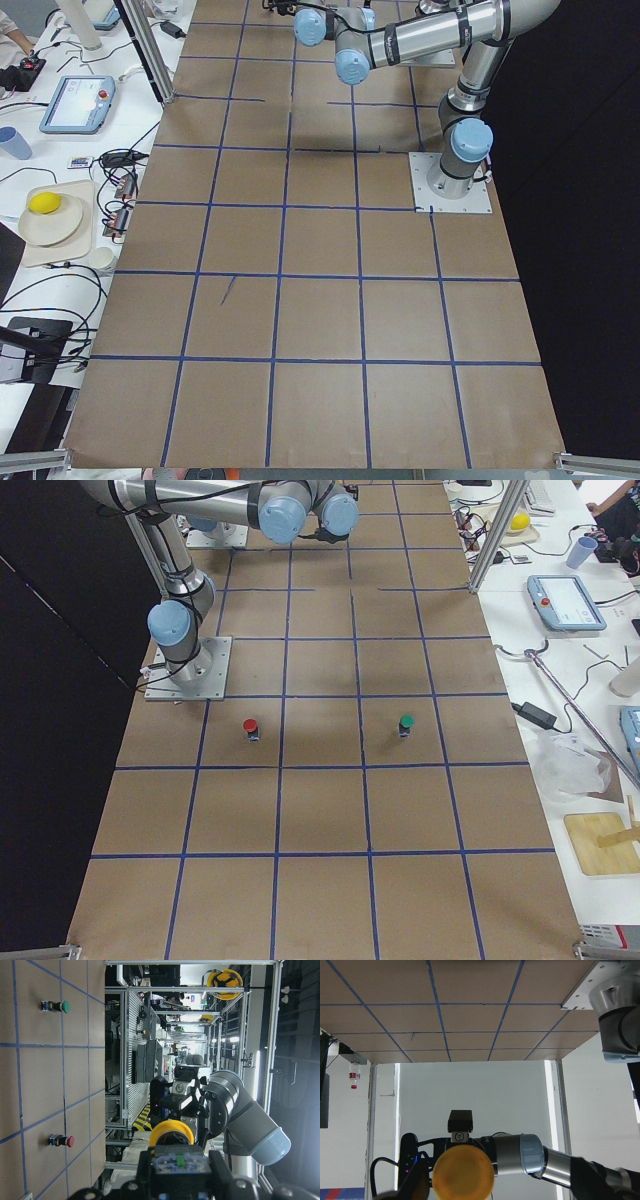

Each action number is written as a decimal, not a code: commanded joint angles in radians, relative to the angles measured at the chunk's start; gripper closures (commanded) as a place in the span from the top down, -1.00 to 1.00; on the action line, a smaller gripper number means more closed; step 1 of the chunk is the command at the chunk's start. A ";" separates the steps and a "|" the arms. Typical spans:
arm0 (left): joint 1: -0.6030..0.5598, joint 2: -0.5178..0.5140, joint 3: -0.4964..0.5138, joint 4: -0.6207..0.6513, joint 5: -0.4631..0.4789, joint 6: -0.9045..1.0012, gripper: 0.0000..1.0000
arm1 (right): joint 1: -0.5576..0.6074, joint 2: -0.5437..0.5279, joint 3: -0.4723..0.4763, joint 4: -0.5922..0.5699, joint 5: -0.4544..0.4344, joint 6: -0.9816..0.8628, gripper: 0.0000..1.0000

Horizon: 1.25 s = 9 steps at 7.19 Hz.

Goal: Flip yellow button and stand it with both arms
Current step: 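Bring the open right gripper to the yellow cap held by the left gripper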

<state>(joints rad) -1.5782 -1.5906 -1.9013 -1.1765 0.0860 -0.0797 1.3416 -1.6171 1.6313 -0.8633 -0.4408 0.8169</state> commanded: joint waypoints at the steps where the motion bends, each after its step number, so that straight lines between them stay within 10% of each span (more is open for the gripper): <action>1: 0.000 0.001 0.001 -0.002 0.000 0.000 -0.98 | 0.020 0.003 0.001 0.004 0.077 0.002 0.99; 5: 0.000 0.011 -0.001 -0.002 0.000 -0.002 -0.97 | 0.039 0.008 0.022 0.004 0.073 0.002 0.92; 9: 0.000 0.032 -0.013 -0.003 0.001 -0.006 -0.97 | 0.034 0.000 0.018 0.004 0.079 -0.002 -0.09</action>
<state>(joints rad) -1.5785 -1.5636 -1.9122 -1.1796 0.0874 -0.0854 1.3783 -1.6156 1.6497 -0.8591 -0.3650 0.8178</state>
